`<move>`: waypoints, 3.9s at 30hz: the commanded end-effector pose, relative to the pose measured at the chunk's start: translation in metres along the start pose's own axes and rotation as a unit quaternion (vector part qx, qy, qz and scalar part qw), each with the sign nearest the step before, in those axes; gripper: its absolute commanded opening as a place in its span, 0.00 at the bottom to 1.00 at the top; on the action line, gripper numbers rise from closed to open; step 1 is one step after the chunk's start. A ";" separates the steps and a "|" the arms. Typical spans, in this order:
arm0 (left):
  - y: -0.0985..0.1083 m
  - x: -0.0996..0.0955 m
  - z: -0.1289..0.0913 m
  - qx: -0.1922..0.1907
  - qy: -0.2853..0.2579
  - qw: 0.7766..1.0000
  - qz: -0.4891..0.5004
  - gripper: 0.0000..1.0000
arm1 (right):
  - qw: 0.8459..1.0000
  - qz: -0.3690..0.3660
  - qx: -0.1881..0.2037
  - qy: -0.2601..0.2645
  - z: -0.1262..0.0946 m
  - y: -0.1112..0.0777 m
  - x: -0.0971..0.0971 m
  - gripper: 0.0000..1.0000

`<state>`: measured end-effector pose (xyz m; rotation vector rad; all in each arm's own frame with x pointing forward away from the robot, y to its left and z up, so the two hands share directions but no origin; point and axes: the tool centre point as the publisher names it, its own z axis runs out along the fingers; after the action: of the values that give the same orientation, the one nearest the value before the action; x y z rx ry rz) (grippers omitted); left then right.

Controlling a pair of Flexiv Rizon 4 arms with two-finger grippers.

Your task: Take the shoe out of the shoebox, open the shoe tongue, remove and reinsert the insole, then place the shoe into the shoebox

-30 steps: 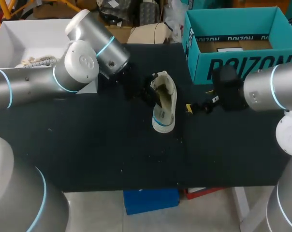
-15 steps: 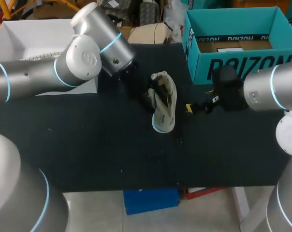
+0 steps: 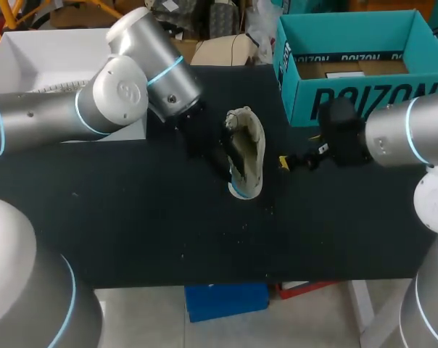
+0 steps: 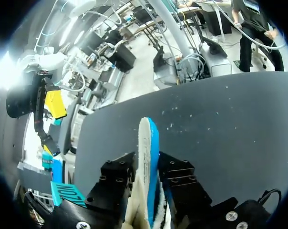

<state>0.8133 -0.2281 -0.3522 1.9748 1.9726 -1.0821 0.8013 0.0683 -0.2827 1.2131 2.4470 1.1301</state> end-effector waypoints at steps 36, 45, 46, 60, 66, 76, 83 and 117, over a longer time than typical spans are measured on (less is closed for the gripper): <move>0.098 -0.024 0.007 -0.102 0.019 0.994 -0.014 0.00 | 1.000 0.000 0.001 0.000 0.000 0.001 0.000 1.00; 0.090 -0.006 0.020 -0.111 0.092 0.990 -0.005 0.00 | 1.000 0.000 0.001 0.000 0.000 0.001 0.000 1.00; 0.088 -0.005 0.021 -0.110 0.096 0.989 -0.005 0.00 | 1.000 0.000 0.001 0.000 0.000 0.001 0.000 1.00; 0.054 -0.019 -0.029 -0.108 0.084 0.990 -0.020 0.64 | 1.000 0.000 0.001 0.000 0.000 0.001 0.000 1.00; 0.064 -0.026 -0.010 -0.150 0.135 0.979 -0.008 0.00 | 1.000 0.000 0.001 0.000 0.000 0.001 0.000 1.00; 0.070 -0.014 0.011 -0.151 0.195 0.969 -0.009 0.00 | 1.000 0.000 0.001 0.000 0.000 0.001 0.000 1.00; 0.078 -0.001 0.020 -0.142 0.214 0.966 -0.026 0.00 | 1.000 0.000 0.001 0.000 0.000 0.001 0.000 1.00; 0.083 -0.063 -0.111 -0.204 -0.002 0.975 -0.084 0.00 | 1.000 0.000 0.001 0.000 0.000 0.001 0.000 1.00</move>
<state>0.9374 -0.2533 -0.2974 1.7997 2.2153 -0.6425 0.8013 0.0678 -0.2825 1.2126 2.4482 1.1311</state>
